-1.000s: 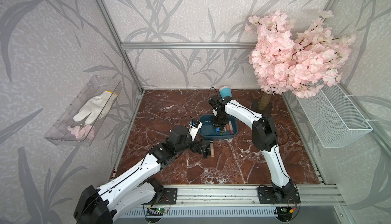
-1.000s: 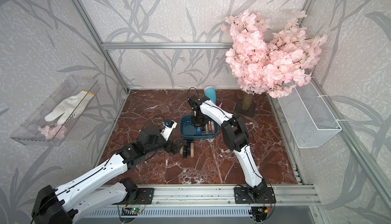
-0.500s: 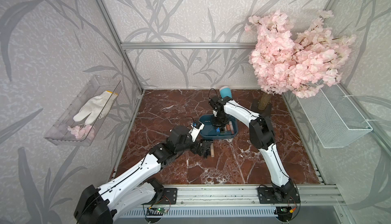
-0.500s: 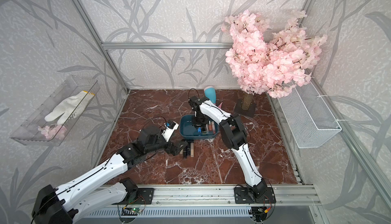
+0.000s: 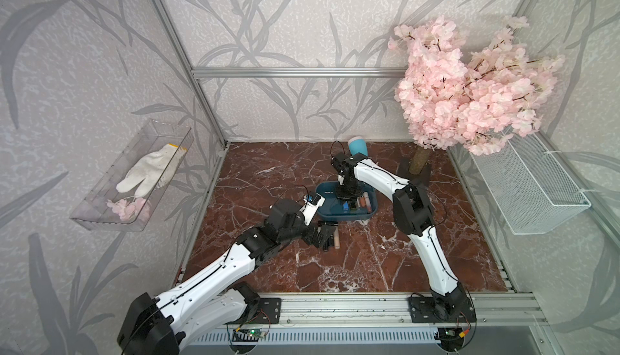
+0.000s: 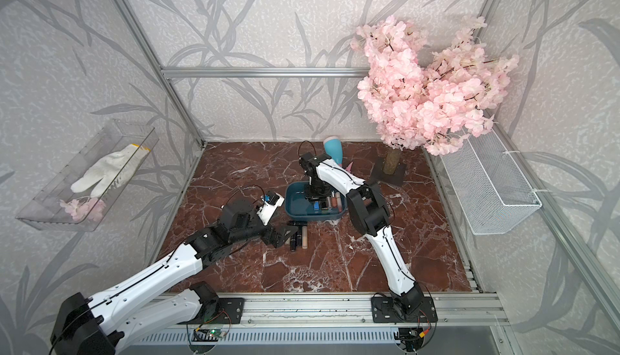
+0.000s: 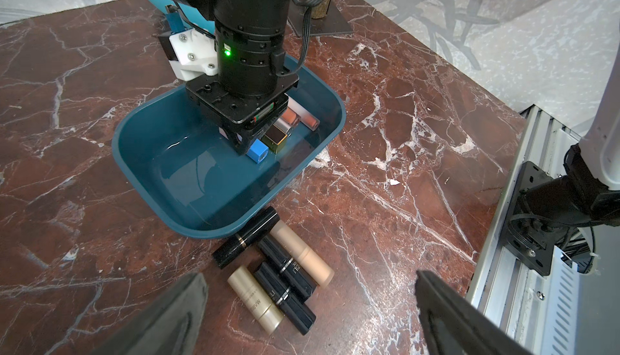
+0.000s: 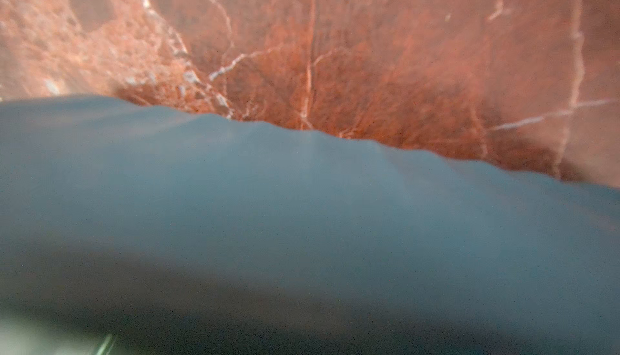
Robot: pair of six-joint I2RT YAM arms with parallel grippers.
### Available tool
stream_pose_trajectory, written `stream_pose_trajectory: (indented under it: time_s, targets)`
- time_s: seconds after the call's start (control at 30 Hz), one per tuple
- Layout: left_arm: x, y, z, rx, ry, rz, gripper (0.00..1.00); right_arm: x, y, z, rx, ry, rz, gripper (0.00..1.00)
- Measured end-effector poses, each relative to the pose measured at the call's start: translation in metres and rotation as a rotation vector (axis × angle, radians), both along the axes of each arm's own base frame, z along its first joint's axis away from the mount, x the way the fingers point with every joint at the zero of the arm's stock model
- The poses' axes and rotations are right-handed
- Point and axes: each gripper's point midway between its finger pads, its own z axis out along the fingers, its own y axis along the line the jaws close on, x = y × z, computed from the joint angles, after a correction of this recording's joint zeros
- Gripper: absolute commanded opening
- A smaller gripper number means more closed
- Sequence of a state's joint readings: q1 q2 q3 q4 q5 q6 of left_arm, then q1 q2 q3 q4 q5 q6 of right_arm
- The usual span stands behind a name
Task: Put the lipstick into the storage box
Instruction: Place the lipstick in the storage box.
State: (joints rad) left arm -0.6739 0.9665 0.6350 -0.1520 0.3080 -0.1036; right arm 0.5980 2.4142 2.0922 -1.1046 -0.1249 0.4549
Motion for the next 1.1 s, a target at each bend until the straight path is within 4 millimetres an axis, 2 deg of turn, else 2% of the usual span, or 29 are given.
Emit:
stream_pose_trajectory:
  time_s: [0.37,0.77,0.9,1.1]
  targets:
    - [-0.002,0.002,0.004,-0.005,-0.007,0.001,1.0,0.0,0.0,-0.001,0.0,0.0,-0.009,0.36]
    - [-0.003,0.004,0.009,-0.015,-0.024,0.004,1.0,0.0,0.0,0.0,0.004,-0.006,-0.025,0.38]
    - [-0.003,0.004,0.01,-0.015,-0.028,0.008,1.0,-0.001,0.0,0.012,0.014,-0.018,-0.03,0.38]
    - [-0.003,0.006,0.014,-0.025,-0.038,0.015,1.0,0.0,0.003,0.06,0.079,-0.082,-0.043,0.38]
